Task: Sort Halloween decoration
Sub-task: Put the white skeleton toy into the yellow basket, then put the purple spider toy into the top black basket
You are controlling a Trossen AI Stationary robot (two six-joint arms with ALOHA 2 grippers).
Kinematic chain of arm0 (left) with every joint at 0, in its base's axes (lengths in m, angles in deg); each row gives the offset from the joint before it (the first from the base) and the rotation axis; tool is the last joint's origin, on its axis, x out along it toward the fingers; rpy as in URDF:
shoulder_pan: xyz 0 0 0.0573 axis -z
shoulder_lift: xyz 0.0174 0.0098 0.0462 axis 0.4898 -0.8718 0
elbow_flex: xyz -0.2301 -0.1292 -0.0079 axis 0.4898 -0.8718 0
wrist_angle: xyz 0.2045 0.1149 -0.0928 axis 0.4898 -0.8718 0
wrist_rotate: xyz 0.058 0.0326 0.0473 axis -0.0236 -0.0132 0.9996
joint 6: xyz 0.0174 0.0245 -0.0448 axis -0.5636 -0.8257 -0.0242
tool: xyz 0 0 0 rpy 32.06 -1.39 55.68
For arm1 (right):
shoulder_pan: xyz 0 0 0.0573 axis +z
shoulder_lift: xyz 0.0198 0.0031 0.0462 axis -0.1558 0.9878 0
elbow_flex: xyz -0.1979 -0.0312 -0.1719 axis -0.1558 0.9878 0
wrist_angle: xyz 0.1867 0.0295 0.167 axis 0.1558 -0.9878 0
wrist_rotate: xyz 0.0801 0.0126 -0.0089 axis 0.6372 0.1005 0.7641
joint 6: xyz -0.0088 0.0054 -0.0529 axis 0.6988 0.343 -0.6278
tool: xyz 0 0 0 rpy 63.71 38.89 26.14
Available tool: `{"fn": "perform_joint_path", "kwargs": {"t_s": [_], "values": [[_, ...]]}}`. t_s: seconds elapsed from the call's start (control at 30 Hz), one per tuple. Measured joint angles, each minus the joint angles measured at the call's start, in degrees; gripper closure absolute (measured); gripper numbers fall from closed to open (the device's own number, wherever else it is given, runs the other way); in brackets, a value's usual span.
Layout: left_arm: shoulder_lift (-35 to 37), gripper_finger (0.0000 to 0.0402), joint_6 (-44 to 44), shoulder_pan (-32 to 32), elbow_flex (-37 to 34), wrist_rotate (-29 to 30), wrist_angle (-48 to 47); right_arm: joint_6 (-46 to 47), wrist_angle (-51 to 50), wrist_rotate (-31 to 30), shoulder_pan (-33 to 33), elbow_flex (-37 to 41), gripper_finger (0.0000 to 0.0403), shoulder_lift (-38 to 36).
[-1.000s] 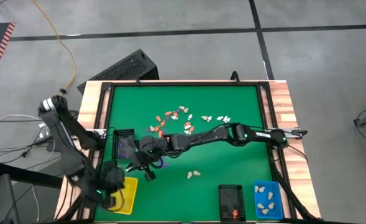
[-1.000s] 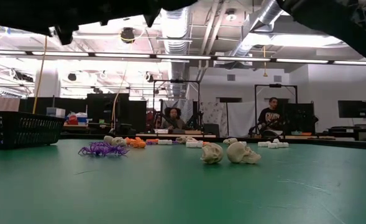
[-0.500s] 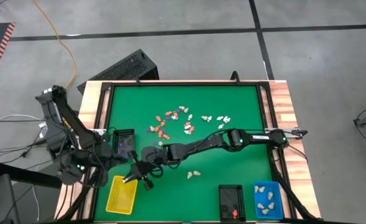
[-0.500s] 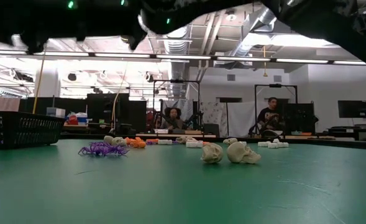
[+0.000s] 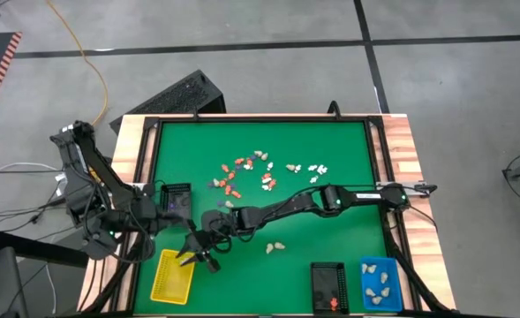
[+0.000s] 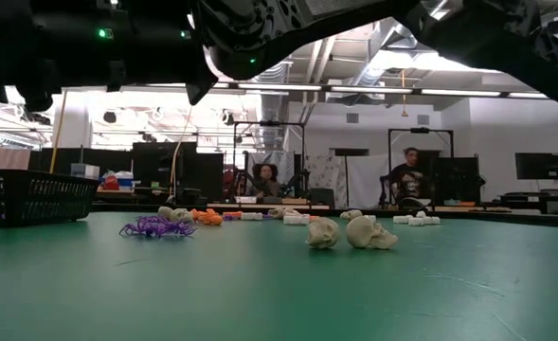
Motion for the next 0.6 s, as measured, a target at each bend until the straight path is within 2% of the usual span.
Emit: {"fn": "perform_joint_path", "kwargs": {"t_s": [0.13,0.23,0.43,0.6], "values": [[0.00,0.0401,-0.94,-0.02,0.00,0.64,-0.03,0.75,-0.46,-0.82,-0.01,0.00,0.0203,0.00],[0.02,0.0401,-1.03,-0.02,0.00,1.76,-0.05,-0.63,-4.81,-2.45,-0.63,0.00,0.0196,-0.98],[1.49,0.0401,-1.04,-0.02,0.00,4.94,-1.90,-13.34,-27.48,-13.47,-4.17,0.02,0.0207,-10.89],[3.22,0.0401,-1.01,-0.02,-0.02,10.57,-6.56,-18.69,-48.78,-17.07,-8.39,-0.20,0.0220,-20.87]]}}
